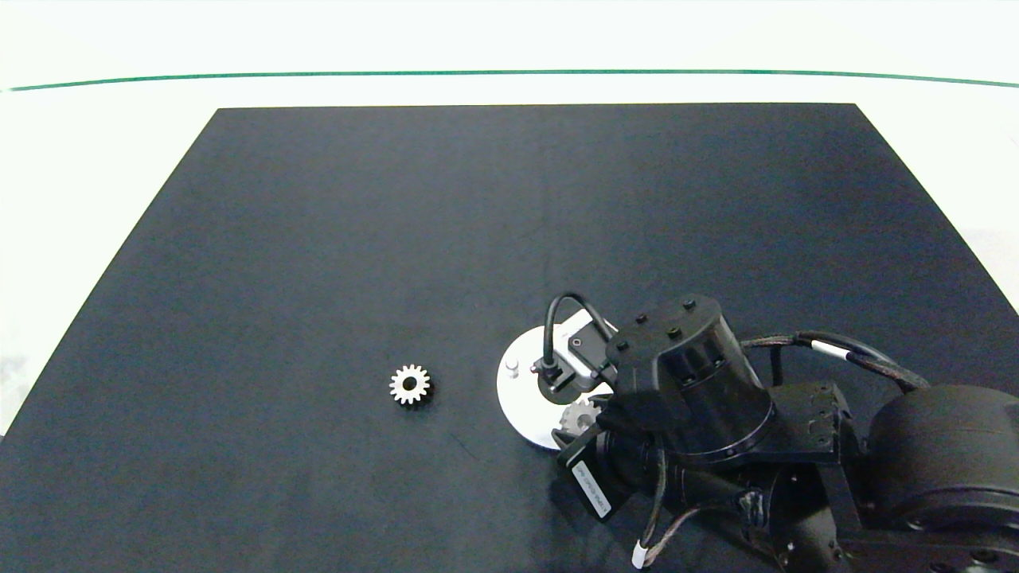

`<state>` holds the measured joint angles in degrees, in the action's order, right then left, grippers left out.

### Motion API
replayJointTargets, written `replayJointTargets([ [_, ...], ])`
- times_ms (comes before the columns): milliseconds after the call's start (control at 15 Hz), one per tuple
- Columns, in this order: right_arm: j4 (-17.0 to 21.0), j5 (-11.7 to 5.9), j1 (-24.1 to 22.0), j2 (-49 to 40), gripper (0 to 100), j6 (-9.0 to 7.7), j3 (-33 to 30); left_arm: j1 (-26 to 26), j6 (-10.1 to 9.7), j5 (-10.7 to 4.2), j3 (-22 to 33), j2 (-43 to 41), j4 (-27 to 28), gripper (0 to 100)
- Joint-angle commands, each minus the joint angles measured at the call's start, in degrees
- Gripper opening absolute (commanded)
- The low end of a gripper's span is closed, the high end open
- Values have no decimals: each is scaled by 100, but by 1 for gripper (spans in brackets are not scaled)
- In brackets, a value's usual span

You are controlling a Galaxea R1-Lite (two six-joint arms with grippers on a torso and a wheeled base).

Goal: Install three planetary gears onto the carrier pins

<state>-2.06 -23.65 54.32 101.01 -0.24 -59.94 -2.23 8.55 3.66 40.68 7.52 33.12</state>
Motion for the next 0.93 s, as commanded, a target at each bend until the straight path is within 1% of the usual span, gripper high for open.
replayJointTargets([
  [67,4,-17,-27,165,22,-2,-26,-32,7,3,1,12,19,100],
  [333,13,-8,-115,165,22,-11,-62,-76,7,3,1,12,19,100],
  [467,101,-8,-115,138,22,-11,-53,-76,7,3,1,12,19,100],
  [733,118,1,-115,138,22,-2,-53,-76,7,3,28,12,19,100],
  [800,118,1,-124,147,100,-2,-44,-76,7,3,45,12,19,100],
  [933,118,1,-115,147,100,-2,-44,-76,7,3,28,-5,19,100],
])
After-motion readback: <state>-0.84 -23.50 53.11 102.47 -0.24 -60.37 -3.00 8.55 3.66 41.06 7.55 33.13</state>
